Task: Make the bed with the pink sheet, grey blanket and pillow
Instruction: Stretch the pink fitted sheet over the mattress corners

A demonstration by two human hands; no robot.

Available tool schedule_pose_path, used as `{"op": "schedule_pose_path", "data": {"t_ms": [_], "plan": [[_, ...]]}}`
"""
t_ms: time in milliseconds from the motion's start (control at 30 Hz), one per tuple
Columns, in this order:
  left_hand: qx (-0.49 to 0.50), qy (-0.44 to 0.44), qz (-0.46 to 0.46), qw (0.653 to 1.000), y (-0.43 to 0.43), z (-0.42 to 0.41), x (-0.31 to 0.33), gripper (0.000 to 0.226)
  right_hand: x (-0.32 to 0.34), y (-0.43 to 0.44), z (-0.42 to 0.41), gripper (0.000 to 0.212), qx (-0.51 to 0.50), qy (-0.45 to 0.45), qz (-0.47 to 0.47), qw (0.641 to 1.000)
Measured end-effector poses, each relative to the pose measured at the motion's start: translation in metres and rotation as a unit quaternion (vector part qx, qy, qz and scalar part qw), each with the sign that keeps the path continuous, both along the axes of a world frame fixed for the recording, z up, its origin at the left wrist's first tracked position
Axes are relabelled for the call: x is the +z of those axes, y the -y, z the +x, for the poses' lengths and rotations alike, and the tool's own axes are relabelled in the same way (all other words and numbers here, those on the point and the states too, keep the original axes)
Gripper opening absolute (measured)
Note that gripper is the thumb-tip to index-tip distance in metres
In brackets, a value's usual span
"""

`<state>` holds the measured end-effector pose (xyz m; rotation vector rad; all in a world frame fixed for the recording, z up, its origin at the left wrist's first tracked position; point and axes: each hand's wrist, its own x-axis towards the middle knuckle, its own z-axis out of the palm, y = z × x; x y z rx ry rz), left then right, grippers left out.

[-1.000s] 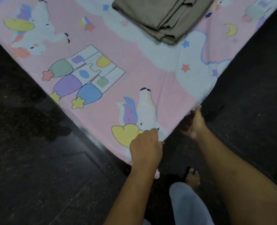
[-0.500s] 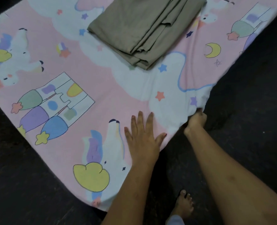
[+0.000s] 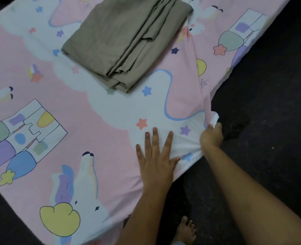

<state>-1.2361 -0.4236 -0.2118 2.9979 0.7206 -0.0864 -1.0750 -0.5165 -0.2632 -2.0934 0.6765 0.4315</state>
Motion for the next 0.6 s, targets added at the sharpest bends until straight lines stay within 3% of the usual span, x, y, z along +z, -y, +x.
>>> {"op": "schedule_pose_path", "data": {"t_ms": [167, 300, 433, 600], "plan": [[-0.014, 0.004, -0.015, 1.0, 0.009, 0.002, 0.004, 0.092, -0.003, -0.004, 0.012, 0.027, 0.065, -0.054, -0.058, 0.995], [-0.036, 0.043, -0.029, 0.998, 0.011, 0.005, 0.009, 0.077, -0.01, 0.008, -0.003, 0.033, 0.109, -0.128, -0.086, 0.982], [0.004, 0.08, -0.098, 0.992, 0.006, 0.037, 0.023, 0.042, 0.004, 0.014, 0.029, 0.054, 0.016, -0.166, 0.079, 0.983], [0.022, 0.029, -0.163, 0.986, -0.014, 0.102, 0.033, 0.024, 0.039, -0.011, 0.118, 0.077, -0.051, -0.197, 0.295, 0.934]]}}
